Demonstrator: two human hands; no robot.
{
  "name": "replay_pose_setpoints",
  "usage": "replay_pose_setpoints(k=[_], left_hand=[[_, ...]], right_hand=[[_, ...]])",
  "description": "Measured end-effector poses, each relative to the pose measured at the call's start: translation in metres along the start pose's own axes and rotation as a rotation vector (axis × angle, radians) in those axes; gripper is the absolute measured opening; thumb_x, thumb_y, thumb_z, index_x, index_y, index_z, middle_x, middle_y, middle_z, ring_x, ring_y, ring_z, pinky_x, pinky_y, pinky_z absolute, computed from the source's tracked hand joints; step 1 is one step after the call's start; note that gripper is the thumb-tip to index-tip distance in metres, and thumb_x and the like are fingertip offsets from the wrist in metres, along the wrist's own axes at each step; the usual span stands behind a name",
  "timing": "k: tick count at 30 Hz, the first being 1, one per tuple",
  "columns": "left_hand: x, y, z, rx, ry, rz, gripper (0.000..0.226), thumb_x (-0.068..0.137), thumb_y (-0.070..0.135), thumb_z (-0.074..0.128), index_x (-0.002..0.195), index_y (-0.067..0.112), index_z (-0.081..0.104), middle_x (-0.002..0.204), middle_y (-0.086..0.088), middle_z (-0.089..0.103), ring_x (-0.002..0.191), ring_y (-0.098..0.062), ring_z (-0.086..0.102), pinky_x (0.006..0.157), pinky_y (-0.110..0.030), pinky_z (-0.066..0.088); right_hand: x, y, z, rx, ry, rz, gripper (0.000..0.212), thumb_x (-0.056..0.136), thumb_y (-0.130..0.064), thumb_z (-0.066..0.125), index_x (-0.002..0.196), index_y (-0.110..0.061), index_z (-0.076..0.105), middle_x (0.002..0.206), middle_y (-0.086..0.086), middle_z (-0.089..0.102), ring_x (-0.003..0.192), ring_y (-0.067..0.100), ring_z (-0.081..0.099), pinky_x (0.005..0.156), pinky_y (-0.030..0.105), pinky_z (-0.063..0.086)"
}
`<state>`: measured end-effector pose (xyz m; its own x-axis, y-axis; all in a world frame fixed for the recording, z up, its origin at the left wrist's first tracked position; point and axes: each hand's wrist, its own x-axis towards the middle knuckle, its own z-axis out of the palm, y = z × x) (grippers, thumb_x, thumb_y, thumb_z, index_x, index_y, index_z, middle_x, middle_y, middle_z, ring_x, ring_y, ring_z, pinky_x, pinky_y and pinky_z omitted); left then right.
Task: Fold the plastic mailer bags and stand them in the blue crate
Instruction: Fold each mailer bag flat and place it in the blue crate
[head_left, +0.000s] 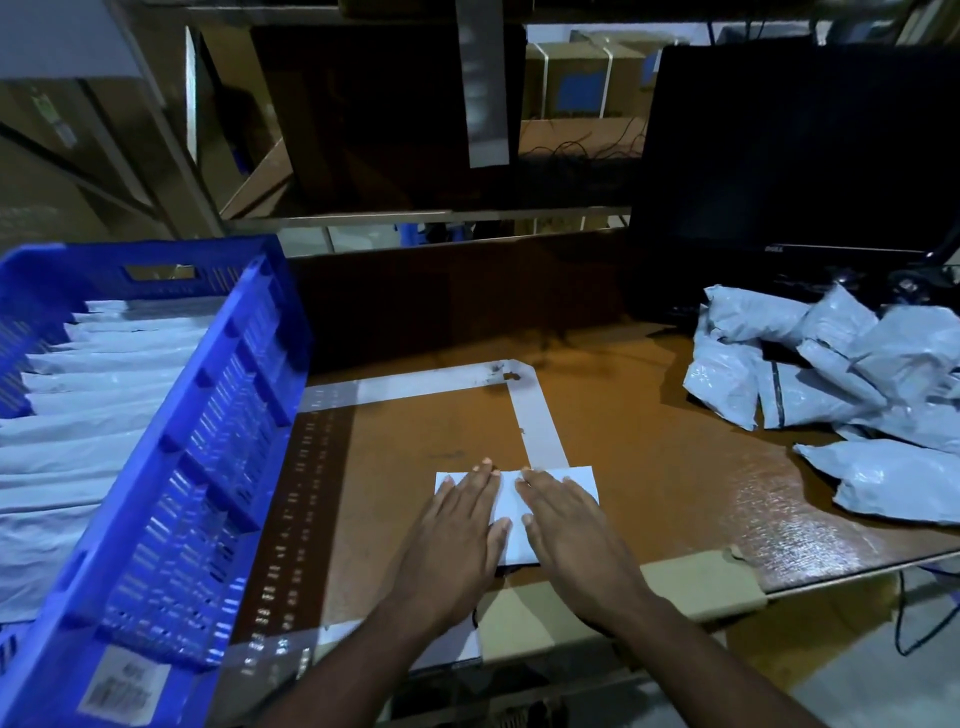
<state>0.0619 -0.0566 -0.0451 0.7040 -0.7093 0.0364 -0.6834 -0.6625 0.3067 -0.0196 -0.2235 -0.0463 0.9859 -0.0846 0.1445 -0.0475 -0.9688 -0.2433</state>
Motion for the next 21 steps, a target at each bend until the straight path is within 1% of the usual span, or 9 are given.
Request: replay_pose_setpoints(k=[2, 3, 5, 7, 9, 13, 17, 19, 21], left_hand=[[-0.003, -0.001, 0.002, 0.029, 0.001, -0.013, 0.076, 0.097, 0.057, -0.006, 0.162, 0.022, 0.009, 0.17, 0.006, 0.003, 0.155, -0.005, -0.001, 0.127, -0.033, 0.002], [-0.003, -0.001, 0.003, 0.043, -0.002, -0.034, 0.078, 0.096, 0.059, -0.008, 0.163, 0.022, 0.007, 0.17, 0.007, 0.001, 0.155, -0.006, -0.007, 0.127, -0.034, 0.0], [-0.003, -0.001, 0.005, 0.056, -0.005, -0.072, 0.08, 0.095, 0.061, -0.009, 0.163, 0.023, 0.007, 0.17, 0.008, -0.002, 0.154, -0.006, -0.013, 0.127, -0.034, -0.002], [-0.002, -0.001, 0.006, 0.062, -0.011, -0.083, 0.081, 0.094, 0.062, -0.009, 0.163, 0.023, 0.006, 0.17, 0.008, -0.003, 0.154, -0.005, -0.014, 0.127, -0.033, -0.004], [-0.002, -0.001, 0.007, 0.059, -0.013, -0.095, 0.083, 0.094, 0.064, -0.009, 0.163, 0.021, 0.005, 0.17, 0.007, -0.004, 0.154, -0.005, -0.013, 0.127, -0.033, -0.004], [-0.008, -0.007, 0.003, 0.082, -0.025, -0.158, 0.088, 0.093, 0.074, -0.005, 0.163, 0.02, -0.003, 0.168, 0.005, -0.014, 0.153, -0.006, -0.018, 0.126, -0.035, -0.008], [-0.013, -0.014, -0.002, 0.073, -0.051, -0.164, 0.1, 0.085, 0.084, -0.01, 0.162, 0.021, -0.007, 0.168, 0.006, -0.016, 0.152, -0.006, -0.021, 0.126, -0.04, -0.008], [-0.016, -0.017, -0.006, 0.037, -0.036, -0.16, 0.102, 0.082, 0.086, -0.009, 0.162, 0.023, -0.008, 0.167, 0.008, -0.018, 0.151, -0.004, -0.024, 0.126, -0.039, -0.009], [-0.025, -0.024, -0.01, -0.038, -0.027, -0.127, 0.104, 0.08, 0.088, -0.007, 0.163, 0.026, -0.002, 0.167, 0.013, -0.015, 0.15, 0.0, -0.021, 0.126, -0.034, -0.008]], right_hand=[[-0.002, 0.005, -0.004, 0.028, -0.051, 0.054, 0.062, 0.105, -0.052, 0.018, 0.159, -0.022, 0.023, 0.166, -0.005, 0.015, 0.152, 0.008, 0.012, 0.12, 0.023, -0.004], [-0.004, 0.009, -0.005, 0.07, -0.091, 0.106, 0.071, 0.1, -0.062, 0.012, 0.161, -0.024, 0.011, 0.166, -0.009, 0.001, 0.153, 0.006, 0.001, 0.119, 0.022, -0.008], [-0.008, 0.019, -0.006, 0.093, -0.125, 0.174, 0.083, 0.092, -0.073, 0.004, 0.161, -0.026, -0.001, 0.163, -0.013, -0.012, 0.151, 0.003, -0.012, 0.116, 0.02, -0.012], [-0.01, 0.023, -0.009, 0.057, -0.156, 0.178, 0.086, 0.091, -0.076, 0.002, 0.161, -0.025, -0.005, 0.164, -0.012, -0.014, 0.15, 0.002, -0.016, 0.115, 0.02, -0.017], [-0.01, 0.024, -0.011, 0.028, -0.159, 0.157, 0.085, 0.092, -0.074, 0.001, 0.161, -0.024, -0.004, 0.166, -0.011, -0.012, 0.149, 0.001, -0.018, 0.116, 0.023, -0.019], [-0.018, 0.024, -0.012, 0.05, -0.166, 0.185, 0.087, 0.092, -0.077, 0.0, 0.16, -0.024, -0.005, 0.166, -0.011, -0.013, 0.148, -0.001, -0.02, 0.119, 0.026, -0.017], [-0.018, 0.026, -0.016, 0.087, -0.171, 0.183, 0.094, 0.086, -0.082, -0.002, 0.16, -0.025, -0.006, 0.164, -0.012, -0.016, 0.149, 0.0, -0.02, 0.121, 0.03, -0.015], [-0.019, 0.029, -0.023, 0.165, -0.157, 0.16, 0.094, 0.085, -0.085, 0.008, 0.16, -0.031, -0.003, 0.164, -0.017, -0.017, 0.149, 0.0, -0.019, 0.123, 0.033, -0.007], [-0.028, 0.034, -0.03, 0.275, -0.127, 0.133, 0.085, 0.086, -0.081, 0.035, 0.157, -0.04, 0.011, 0.165, -0.024, -0.004, 0.15, -0.001, -0.008, 0.123, 0.036, 0.007]])
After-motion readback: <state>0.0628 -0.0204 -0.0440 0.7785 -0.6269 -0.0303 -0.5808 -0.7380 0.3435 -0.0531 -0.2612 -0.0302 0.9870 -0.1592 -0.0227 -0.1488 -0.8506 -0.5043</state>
